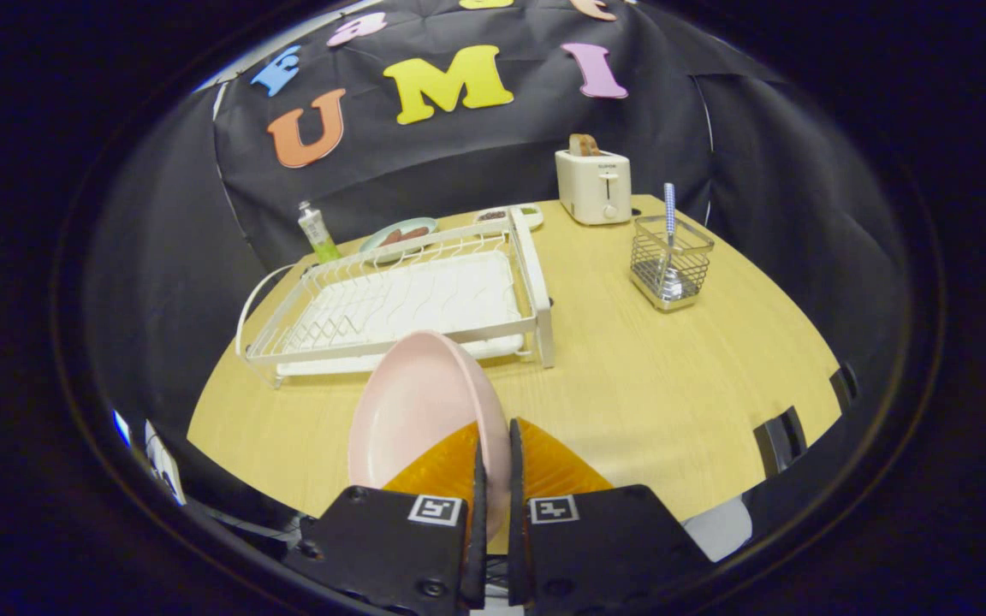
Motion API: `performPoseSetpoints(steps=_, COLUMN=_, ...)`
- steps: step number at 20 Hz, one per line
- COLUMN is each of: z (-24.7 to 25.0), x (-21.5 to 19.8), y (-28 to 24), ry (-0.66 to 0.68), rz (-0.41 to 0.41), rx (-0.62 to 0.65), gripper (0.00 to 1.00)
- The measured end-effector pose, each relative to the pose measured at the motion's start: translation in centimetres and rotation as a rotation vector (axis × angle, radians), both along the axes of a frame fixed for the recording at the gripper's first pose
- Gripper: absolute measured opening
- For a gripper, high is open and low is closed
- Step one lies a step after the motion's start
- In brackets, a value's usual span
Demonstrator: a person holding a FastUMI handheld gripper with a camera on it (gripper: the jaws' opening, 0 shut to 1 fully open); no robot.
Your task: Take the plate from the dish rack, then take the spoon from the basket and place it into the plate.
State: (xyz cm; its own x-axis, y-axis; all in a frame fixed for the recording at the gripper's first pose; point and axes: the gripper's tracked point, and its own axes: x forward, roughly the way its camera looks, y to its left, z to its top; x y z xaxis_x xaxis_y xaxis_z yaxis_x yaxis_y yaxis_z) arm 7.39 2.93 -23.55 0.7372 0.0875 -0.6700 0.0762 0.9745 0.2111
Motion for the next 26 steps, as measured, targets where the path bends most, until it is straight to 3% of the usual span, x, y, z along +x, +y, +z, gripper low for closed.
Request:
performPoseSetpoints(steps=7, z=-1.8, x=0.1, y=-1.7, ry=-0.001, rz=0.004, rx=-0.007, gripper=0.20)
performPoseSetpoints(steps=11, z=-1.9, x=0.4, y=-2.9, ry=-0.028, rz=-0.017, rx=-0.077, gripper=0.20)
performPoseSetpoints(steps=15, z=-1.3, x=0.6, y=-3.1, ry=-0.072, rz=-0.004, rx=-0.043, gripper=0.22)
performPoseSetpoints(steps=21, z=1.7, x=2.2, y=-6.6, ry=-0.248, rz=-0.024, rx=-0.131, gripper=0.91)
performPoseSetpoints(steps=24, z=3.5, x=3.1, y=-8.5, ry=-0.313, rz=-0.039, rx=-0.138, gripper=0.99)
performPoseSetpoints(steps=26, z=4.7, x=3.8, y=-10.3, ry=-0.355, rz=-0.045, rx=-0.154, gripper=0.99)
